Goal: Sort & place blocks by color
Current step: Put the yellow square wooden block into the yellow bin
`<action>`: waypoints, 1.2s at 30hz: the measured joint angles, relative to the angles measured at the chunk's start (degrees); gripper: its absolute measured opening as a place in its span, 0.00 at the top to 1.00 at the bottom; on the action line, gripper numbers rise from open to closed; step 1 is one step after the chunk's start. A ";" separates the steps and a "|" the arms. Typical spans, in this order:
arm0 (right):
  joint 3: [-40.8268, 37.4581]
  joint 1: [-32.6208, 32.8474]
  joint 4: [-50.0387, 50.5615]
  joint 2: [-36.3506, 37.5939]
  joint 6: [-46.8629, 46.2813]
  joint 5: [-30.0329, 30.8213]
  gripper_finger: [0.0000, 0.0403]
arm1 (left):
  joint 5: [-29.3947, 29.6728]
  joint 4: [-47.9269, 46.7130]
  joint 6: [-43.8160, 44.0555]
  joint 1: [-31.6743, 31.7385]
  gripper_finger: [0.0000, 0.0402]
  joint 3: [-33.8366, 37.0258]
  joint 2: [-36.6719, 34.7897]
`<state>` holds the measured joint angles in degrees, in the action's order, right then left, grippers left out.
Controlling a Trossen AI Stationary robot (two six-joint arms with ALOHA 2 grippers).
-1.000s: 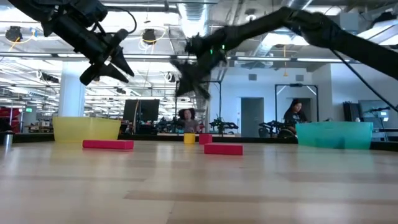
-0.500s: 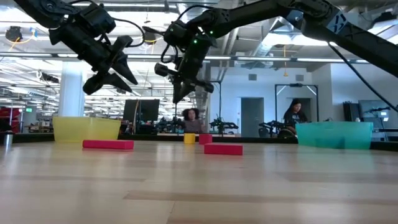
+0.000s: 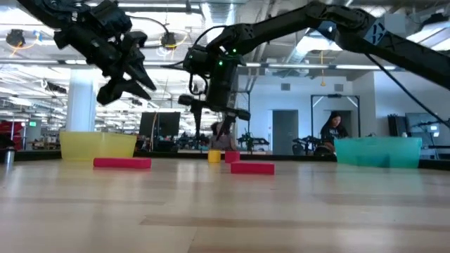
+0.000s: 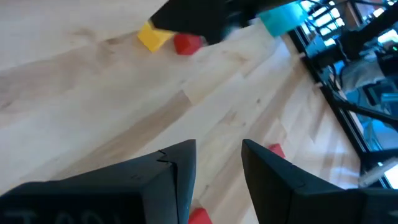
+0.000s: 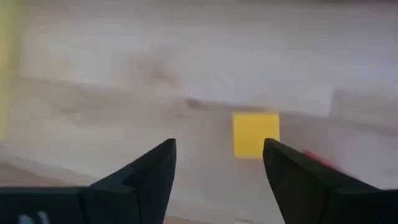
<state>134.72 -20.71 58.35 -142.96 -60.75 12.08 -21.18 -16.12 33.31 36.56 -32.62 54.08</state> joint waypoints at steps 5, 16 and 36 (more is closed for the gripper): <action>0.08 1.22 2.14 -1.40 -3.29 5.18 0.35 | -3.12 -0.02 -0.77 -0.31 0.72 0.00 0.00; 0.08 1.18 4.44 -1.77 -0.15 11.73 0.34 | -3.86 -4.54 -4.48 -1.96 0.72 0.00 0.00; 0.26 -0.46 6.85 -1.11 69.55 -5.32 0.57 | -3.64 -8.64 -6.77 -2.32 0.72 0.02 0.00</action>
<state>134.98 -21.17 65.20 -144.07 8.80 6.76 -24.82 -24.76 26.55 34.24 -32.60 54.08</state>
